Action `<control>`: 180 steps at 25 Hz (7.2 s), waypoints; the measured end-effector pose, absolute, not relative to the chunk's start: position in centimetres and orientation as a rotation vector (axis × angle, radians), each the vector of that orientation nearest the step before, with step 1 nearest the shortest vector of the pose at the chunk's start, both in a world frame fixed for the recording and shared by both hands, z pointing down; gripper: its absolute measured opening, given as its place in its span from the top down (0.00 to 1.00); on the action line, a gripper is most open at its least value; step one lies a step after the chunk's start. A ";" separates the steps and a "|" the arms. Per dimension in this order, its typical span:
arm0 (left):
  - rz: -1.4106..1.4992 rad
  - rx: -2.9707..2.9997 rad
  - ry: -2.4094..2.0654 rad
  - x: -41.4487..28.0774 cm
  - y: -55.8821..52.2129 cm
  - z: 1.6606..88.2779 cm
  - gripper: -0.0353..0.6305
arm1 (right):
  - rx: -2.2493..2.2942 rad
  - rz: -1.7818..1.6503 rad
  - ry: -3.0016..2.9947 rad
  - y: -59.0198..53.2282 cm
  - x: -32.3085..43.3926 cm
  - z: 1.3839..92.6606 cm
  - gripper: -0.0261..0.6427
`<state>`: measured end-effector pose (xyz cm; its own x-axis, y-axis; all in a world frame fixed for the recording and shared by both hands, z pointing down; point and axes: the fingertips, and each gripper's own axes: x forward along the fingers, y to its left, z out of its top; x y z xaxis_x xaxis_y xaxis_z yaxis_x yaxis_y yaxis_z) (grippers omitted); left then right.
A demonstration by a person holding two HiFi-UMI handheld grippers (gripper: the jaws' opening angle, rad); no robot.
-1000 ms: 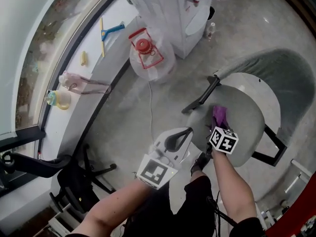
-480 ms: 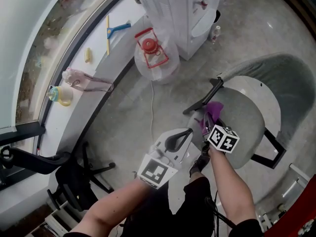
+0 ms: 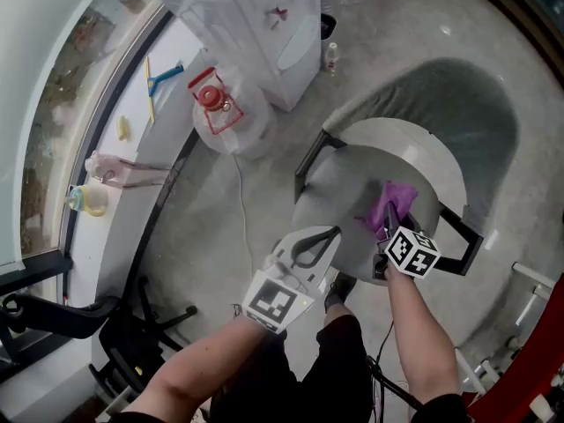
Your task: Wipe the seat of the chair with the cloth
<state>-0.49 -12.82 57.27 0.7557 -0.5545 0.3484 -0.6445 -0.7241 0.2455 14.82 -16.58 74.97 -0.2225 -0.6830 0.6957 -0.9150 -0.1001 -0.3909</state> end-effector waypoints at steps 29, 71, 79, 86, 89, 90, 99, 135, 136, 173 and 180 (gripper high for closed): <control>0.366 2.533 -0.961 -1.4 -13.3 59.2 0.94 | 1.785 1.198 -1.498 -15.0 21.0 83.0 0.86; 0.342 2.568 -1.019 -3.4 -14.9 56.2 0.94 | 1.668 1.328 -2.032 -23.7 9.3 74.7 0.86; 0.374 2.633 -0.871 3.2 -13.8 55.9 0.94 | 1.981 1.248 -1.711 -19.3 24.7 75.5 0.86; 0.383 2.601 -0.852 5.1 -13.7 57.0 0.94 | 2.009 1.169 -1.502 -16.9 30.5 77.3 0.86; 0.375 2.601 -0.863 4.8 -14.1 57.1 0.94 | 1.970 1.140 -1.477 -16.9 30.9 78.7 0.86; 0.374 2.602 -0.866 4.5 -14.1 57.2 0.94 | 1.948 1.125 -1.470 -17.0 31.0 79.2 0.86; 0.373 2.570 -0.930 -0.3 -14.7 58.7 0.94 | 1.865 1.167 -1.461 -19.0 28.1 82.9 0.86; 0.312 2.439 -1.173 -13.5 -16.1 59.0 0.94 | 1.377 1.280 -1.964 -28.2 1.5 81.2 0.86; 0.311 2.444 -1.167 -13.4 -16.0 58.9 0.94 | 1.381 1.311 -1.985 -28.3 1.3 80.9 0.86; 0.253 2.772 -0.937 -1.4 -13.4 38.0 0.94 | 1.754 0.598 -2.366 -15.9 13.4 40.4 0.86; 0.153 2.816 -0.869 0.0 -13.5 30.2 0.94 | 1.899 0.469 -2.384 -12.2 15.6 31.5 0.86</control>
